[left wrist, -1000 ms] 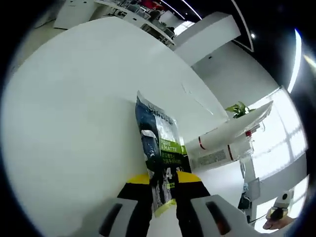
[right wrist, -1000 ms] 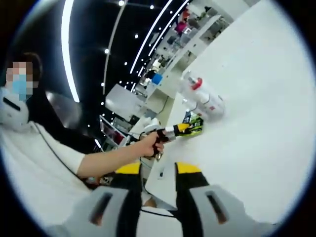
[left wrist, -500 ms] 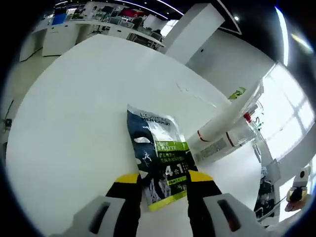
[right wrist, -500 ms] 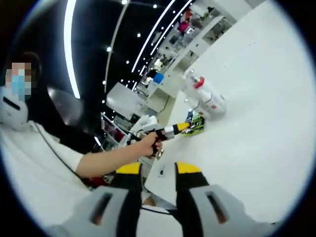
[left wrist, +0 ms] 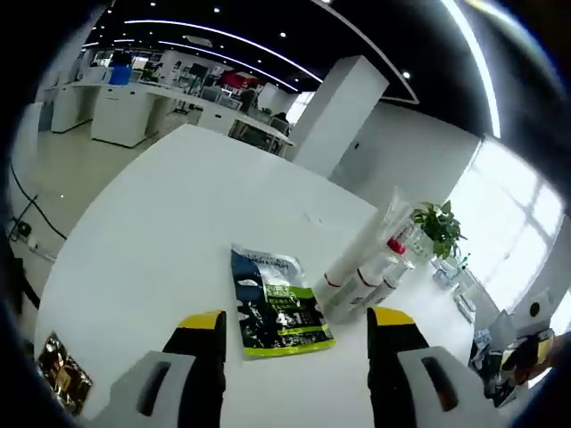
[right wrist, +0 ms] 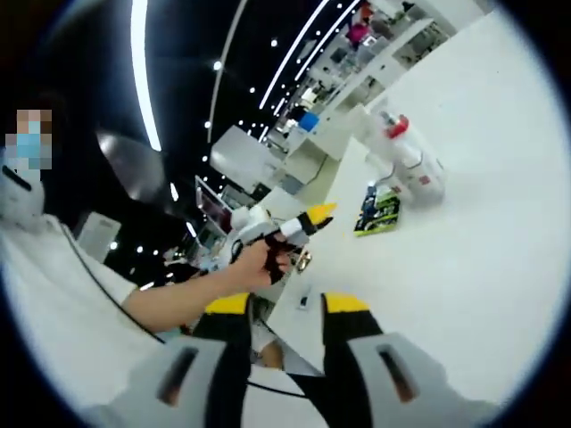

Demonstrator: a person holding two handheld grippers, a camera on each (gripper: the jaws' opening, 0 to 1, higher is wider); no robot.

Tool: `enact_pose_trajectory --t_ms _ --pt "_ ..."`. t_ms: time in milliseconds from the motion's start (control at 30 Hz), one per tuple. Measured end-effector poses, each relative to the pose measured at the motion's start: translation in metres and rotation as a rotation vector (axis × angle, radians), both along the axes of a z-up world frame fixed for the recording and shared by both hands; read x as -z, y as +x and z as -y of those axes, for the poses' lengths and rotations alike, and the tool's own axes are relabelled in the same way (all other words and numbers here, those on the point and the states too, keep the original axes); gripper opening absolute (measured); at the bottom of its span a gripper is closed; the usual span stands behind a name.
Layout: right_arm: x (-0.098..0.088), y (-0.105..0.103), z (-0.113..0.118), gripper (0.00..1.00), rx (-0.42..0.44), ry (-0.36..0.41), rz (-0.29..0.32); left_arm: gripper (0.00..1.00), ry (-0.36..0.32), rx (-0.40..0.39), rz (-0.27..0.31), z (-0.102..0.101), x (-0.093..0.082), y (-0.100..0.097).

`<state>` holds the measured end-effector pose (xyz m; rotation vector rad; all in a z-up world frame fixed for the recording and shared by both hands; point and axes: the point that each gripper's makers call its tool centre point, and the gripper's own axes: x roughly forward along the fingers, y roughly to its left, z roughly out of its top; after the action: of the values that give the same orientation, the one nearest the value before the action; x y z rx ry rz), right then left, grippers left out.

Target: Arrange the skincare products in the storage area until every visible bottle or jar stands upright without overlapping.

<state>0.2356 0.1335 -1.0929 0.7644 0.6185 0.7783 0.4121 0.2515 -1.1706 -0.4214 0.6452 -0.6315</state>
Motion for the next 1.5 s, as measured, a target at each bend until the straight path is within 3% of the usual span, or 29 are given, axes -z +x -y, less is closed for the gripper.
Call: enact_pose_trajectory --t_ms 33,133,267,433,567,867,900,1033,1067,1100,1167,1267,1500 --pt "0.001 0.005 -0.01 0.3 -0.028 -0.012 0.011 0.67 0.029 -0.003 0.007 -0.012 0.0 -0.019" --pt "-0.001 0.011 -0.032 0.3 -0.104 0.008 0.024 0.67 0.116 -0.043 -0.004 -0.051 0.008 -0.05" --pt "0.001 0.016 -0.051 0.3 -0.155 0.018 0.029 0.68 0.159 -0.199 -0.048 -0.101 0.022 -0.085" --pt "0.005 0.014 -0.066 0.3 -0.204 0.024 0.029 0.67 0.321 -0.219 -0.127 -0.133 0.061 -0.121" --pt "0.006 0.012 -0.067 0.3 -0.218 0.019 0.033 0.66 0.395 -0.177 -0.14 -0.132 0.071 -0.129" --pt "0.003 0.019 -0.063 0.3 -0.196 0.023 0.044 0.66 0.445 -0.128 -0.182 -0.118 0.092 -0.126" --pt "0.003 0.019 -0.064 0.3 -0.196 0.023 0.044 0.65 0.488 -0.126 -0.158 -0.122 0.093 -0.124" --pt "0.003 0.018 -0.063 0.3 -0.204 0.015 0.047 0.62 0.491 -0.102 -0.149 -0.115 0.092 -0.123" --pt "0.003 0.018 -0.062 0.3 -0.204 0.012 0.047 0.6 0.517 -0.094 -0.149 -0.116 0.093 -0.125" --pt "0.003 0.018 -0.06 0.3 -0.202 0.012 0.047 0.58 0.602 -0.057 -0.137 -0.121 0.096 -0.129" --pt "0.002 0.018 -0.059 0.3 -0.199 0.013 0.049 0.54 0.652 -0.023 -0.126 -0.123 0.098 -0.129" --pt "0.004 0.017 -0.055 0.3 -0.197 0.008 0.05 0.55 0.623 -0.036 -0.124 -0.118 0.097 -0.138" --pt "0.009 0.008 -0.056 0.3 -0.231 -0.007 0.032 0.48 0.619 -0.038 -0.111 -0.117 0.099 -0.133"
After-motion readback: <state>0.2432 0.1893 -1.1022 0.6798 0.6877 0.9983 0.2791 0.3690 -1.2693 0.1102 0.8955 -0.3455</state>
